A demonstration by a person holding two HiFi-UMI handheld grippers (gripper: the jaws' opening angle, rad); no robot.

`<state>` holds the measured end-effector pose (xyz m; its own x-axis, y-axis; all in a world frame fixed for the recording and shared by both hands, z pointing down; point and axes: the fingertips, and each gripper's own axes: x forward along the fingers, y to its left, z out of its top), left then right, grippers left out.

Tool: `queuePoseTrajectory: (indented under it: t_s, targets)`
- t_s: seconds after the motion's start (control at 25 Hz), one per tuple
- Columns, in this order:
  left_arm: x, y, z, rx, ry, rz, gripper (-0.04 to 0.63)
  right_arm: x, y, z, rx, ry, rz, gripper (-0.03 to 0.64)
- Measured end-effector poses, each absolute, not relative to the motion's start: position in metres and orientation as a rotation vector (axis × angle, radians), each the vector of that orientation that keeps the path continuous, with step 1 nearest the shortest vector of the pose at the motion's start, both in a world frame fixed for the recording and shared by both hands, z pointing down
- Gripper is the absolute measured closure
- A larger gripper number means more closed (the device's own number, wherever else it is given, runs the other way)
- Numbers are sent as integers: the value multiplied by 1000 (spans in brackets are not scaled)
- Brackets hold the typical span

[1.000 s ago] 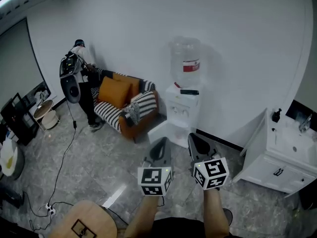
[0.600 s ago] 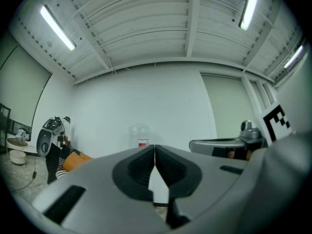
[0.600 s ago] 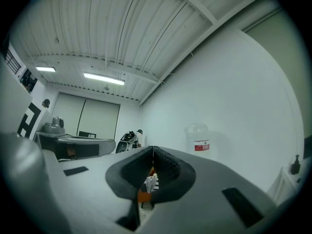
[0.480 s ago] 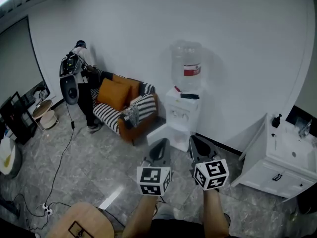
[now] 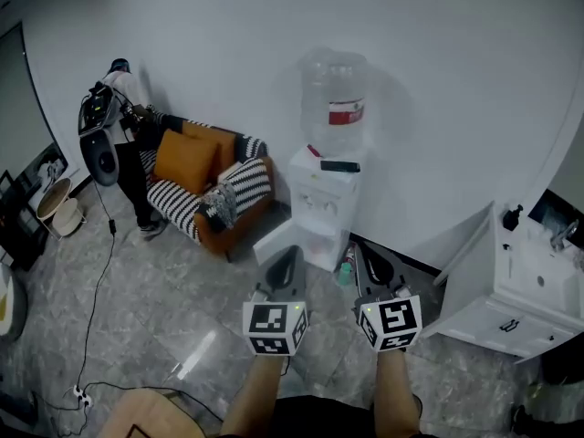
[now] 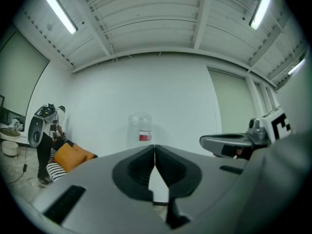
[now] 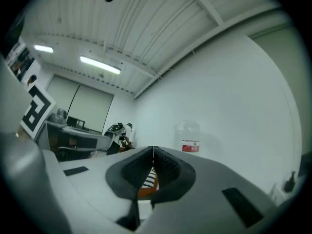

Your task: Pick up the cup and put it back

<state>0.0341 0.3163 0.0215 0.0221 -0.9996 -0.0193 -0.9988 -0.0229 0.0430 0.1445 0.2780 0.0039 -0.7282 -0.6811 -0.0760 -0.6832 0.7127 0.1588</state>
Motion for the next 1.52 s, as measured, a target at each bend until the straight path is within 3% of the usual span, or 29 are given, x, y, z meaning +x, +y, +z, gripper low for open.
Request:
queuePoseTrajectory:
  t_s: [0.08, 0.4, 0.64, 0.88, 1.16, 1.52]
  targets:
    - [13, 280, 30, 2224, -2176, -55, 583, 115, 249, 10, -1133, 2914, 356, 606]
    - [-68, 114, 59, 2269, -2089, 130, 583, -1, 103, 59, -1097, 2989, 109, 606]
    - [-108, 17, 76, 2326, -2005, 156, 583, -42, 16, 77, -1170, 2998, 0, 606]
    - [-93, -38, 112, 2385, -1880, 187, 583, -39, -32, 117, -1241, 3005, -108, 606]
    - [-95, -80, 210, 2281, -1885, 196, 583, -36, -87, 188, -1198, 2967, -212, 606]
    - [-90, -105, 397, 2178, -1943, 140, 583, -43, -111, 366, -1080, 3011, -150, 606]
